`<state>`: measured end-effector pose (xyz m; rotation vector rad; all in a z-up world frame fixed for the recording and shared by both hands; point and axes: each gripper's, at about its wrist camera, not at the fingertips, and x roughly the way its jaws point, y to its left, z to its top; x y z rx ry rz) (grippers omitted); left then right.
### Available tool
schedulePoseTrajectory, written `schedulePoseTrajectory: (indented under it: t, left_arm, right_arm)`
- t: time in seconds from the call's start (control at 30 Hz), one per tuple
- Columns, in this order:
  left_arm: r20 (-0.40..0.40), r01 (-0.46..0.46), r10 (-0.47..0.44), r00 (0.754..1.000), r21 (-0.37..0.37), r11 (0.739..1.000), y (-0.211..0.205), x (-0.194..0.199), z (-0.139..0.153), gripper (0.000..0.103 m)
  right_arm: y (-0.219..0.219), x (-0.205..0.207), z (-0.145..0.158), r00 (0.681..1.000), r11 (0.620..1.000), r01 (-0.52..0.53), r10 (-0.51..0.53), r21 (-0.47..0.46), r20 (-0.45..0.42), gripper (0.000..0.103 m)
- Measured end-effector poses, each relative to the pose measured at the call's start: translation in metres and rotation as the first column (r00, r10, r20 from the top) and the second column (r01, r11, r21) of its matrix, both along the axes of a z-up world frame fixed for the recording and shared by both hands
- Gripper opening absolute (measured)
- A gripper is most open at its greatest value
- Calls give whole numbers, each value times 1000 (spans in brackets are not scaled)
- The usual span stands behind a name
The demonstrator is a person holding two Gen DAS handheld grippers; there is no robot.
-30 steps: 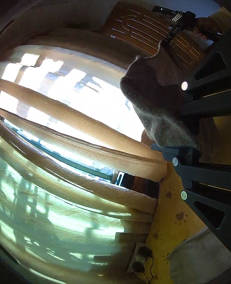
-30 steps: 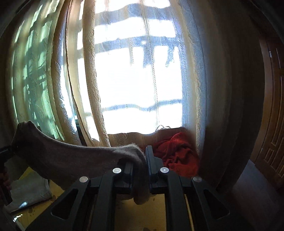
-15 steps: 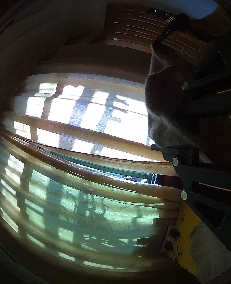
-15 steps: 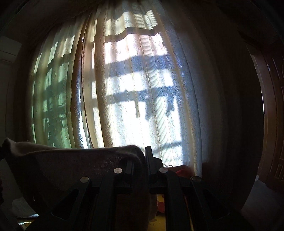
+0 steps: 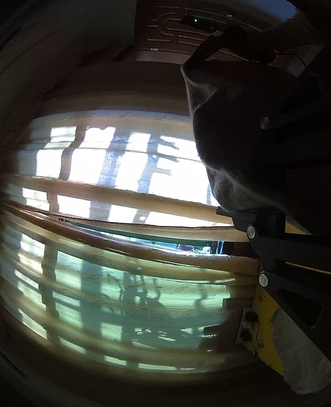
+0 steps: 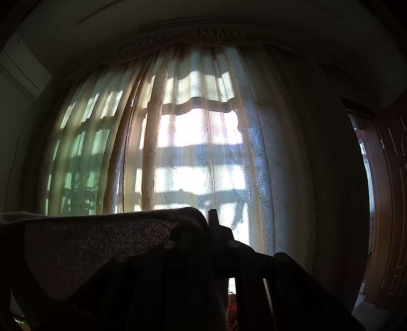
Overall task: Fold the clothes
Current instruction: 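Lift the taupe sweater with both grippers and shake it out in the air, then lower the sweater flat onto the bed with both grippers and release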
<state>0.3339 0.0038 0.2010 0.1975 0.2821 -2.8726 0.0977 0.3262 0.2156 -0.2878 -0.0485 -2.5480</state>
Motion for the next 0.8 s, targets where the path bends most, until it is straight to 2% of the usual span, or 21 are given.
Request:
schedulePoseTrajectory:
  t: [0.1, 0.17, 0.27, 0.33, 0.4, 0.6, 0.63, 0.73, 0.8]
  left_arm:
    - [129, -14, -2, 992, 120, 993, -34, -36, -42, 8]
    - [234, -44, -5, 972, 202, 978, -61, -64, -83, 8]
    - [380, -111, -5, 925, 283, 953, -99, -108, -151, 8]
    - [455, -161, 1, 890, 314, 936, -120, -136, -193, 8]
    - [514, -193, -6, 858, 333, 923, -136, -162, -229, 8]
    - [640, -265, -39, 767, 371, 890, -177, -222, -303, 8]
    - [652, -282, -46, 757, 390, 877, -186, -229, -313, 8]
    - [673, -329, -81, 735, 458, 826, -217, -248, -340, 8]
    - [700, -349, -97, 707, 465, 813, -230, -262, -355, 9]
  right_arm:
    - [-46, -51, -35, 995, 988, 1, -17, 155, 97, 12]
    - [-79, -92, -75, 975, 968, -43, -14, 247, 222, 12]
    - [-120, -145, -142, 927, 930, -91, -51, 357, 371, 12]
    - [-147, -175, -188, 886, 899, -126, -88, 420, 455, 12]
    - [-164, -196, -219, 852, 881, -143, -123, 451, 509, 12]
    - [-211, -255, -308, 731, 829, -197, -232, 524, 642, 12]
    - [-219, -265, -323, 708, 820, -208, -251, 534, 660, 12]
    - [-231, -286, -343, 667, 809, -213, -290, 548, 687, 12]
    - [-239, -299, -356, 640, 802, -216, -315, 556, 701, 12]
